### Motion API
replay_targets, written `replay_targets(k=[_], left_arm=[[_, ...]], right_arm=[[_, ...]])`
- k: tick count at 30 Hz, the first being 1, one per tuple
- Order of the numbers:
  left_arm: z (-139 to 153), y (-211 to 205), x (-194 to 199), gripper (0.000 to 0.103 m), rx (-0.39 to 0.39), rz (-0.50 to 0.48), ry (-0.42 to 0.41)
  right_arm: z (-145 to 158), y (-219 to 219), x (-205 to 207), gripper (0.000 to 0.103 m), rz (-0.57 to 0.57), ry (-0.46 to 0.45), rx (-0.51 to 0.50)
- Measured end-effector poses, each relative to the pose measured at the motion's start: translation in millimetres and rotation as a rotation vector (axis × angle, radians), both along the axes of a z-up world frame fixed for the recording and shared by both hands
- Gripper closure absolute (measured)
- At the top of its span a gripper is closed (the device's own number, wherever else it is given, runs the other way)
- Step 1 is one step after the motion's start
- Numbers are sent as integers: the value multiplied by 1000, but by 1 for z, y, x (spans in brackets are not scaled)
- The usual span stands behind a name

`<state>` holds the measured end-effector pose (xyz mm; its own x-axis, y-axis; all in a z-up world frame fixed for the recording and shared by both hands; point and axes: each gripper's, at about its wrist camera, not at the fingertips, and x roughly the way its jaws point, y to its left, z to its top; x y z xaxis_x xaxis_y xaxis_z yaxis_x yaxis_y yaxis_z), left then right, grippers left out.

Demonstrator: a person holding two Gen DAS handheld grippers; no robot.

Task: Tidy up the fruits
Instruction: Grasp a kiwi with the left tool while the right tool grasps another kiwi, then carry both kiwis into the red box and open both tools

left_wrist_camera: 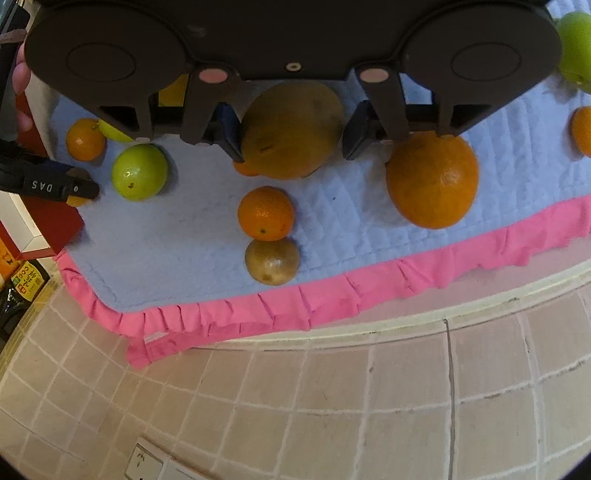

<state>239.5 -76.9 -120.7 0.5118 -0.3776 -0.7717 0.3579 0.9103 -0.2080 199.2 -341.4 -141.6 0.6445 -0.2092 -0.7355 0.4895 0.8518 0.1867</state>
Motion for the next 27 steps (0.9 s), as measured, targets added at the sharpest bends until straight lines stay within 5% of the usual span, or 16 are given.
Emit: replay_targets(k=[12,19,27], left_arm=[[21,3,-22,39,19,26,-89],[87,-22,-39,39,-50,-34,-236],[158,-133,-54,39,-141,-268,-358]], right_arm=[[19,-1,-26,62,-2,-96,86],[103,-13,-78,62,27,-294,6],[173,-97,-152,62,-106,-372,-152]])
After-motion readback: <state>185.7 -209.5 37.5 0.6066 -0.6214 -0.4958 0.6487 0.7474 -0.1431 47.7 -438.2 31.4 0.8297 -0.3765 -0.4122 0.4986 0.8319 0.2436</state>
